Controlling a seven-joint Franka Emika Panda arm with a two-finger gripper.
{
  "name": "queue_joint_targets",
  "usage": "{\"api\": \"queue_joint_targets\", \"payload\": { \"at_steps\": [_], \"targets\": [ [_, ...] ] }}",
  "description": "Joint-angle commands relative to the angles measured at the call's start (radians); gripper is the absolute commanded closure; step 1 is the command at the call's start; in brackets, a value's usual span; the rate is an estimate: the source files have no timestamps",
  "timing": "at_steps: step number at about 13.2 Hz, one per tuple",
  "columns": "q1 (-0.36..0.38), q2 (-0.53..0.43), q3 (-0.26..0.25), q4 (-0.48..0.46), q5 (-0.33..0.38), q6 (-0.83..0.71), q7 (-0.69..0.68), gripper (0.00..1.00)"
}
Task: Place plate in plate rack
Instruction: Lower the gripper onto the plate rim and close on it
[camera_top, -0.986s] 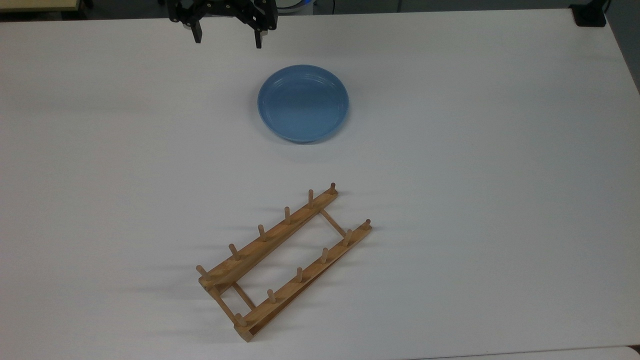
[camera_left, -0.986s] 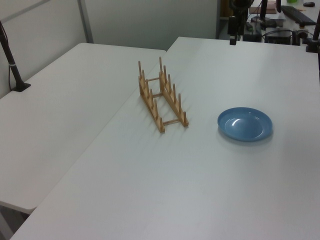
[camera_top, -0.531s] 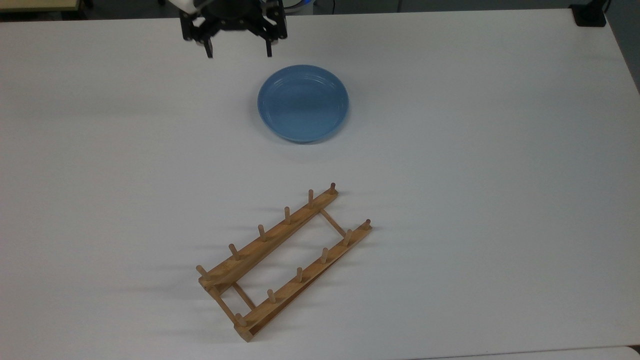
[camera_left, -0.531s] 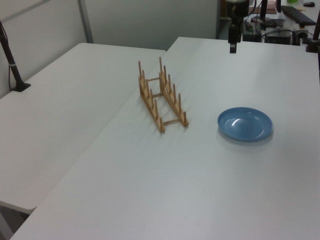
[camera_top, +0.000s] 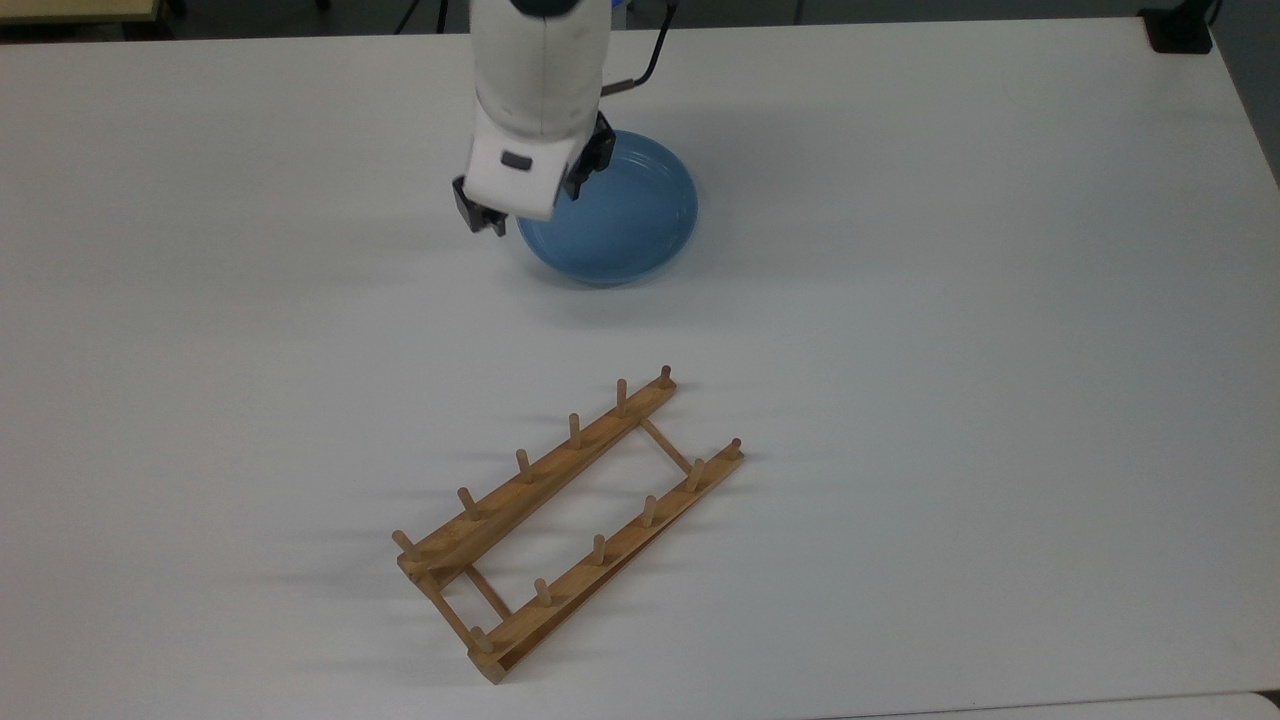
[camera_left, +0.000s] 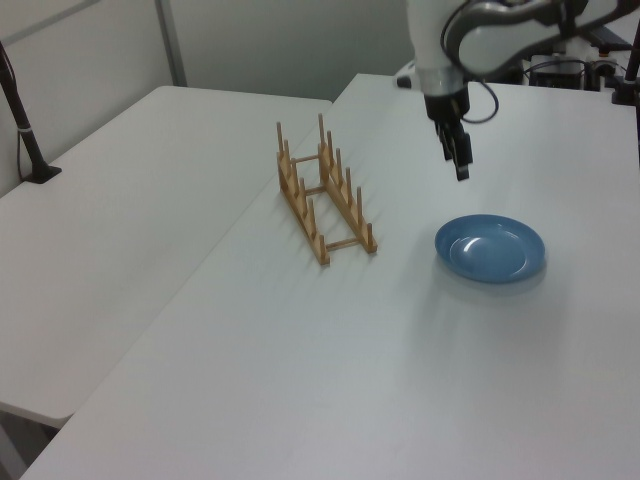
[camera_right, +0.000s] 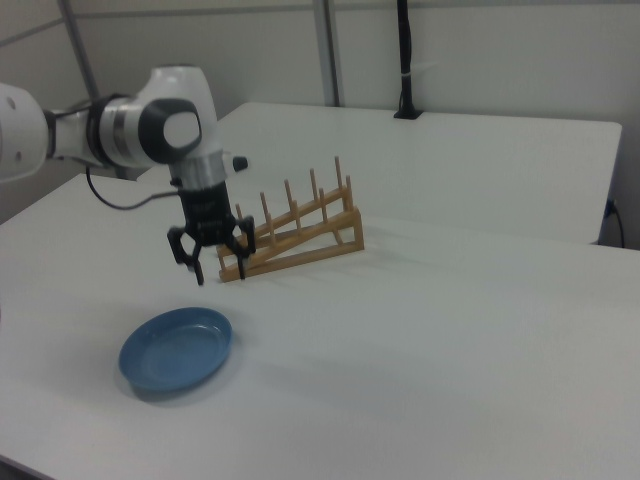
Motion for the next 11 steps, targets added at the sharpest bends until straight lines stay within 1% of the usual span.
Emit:
{"api": "queue_joint_targets", "payload": {
  "at_steps": [1,2,5,7,8,10,11],
  "targets": [
    [0.02,0.015,0.009,-0.128,-0.086,0.107,-0.111,0.59],
    [0.032,0.045,0.009,-0.137,-0.107,0.131,-0.111,0.67],
    [0.032,0.087,0.018,-0.131,-0.115,0.144,-0.109,0.67],
    [0.032,0.09,0.021,-0.133,-0.117,0.158,-0.106,0.8],
    [0.032,0.089,0.021,-0.133,-0.115,0.156,-0.106,0.85],
    [0.032,0.087,0.022,-0.127,-0.115,0.148,-0.103,1.0],
    [0.032,0.075,0.022,-0.125,-0.113,0.141,-0.098,1.0]
  ]
}}
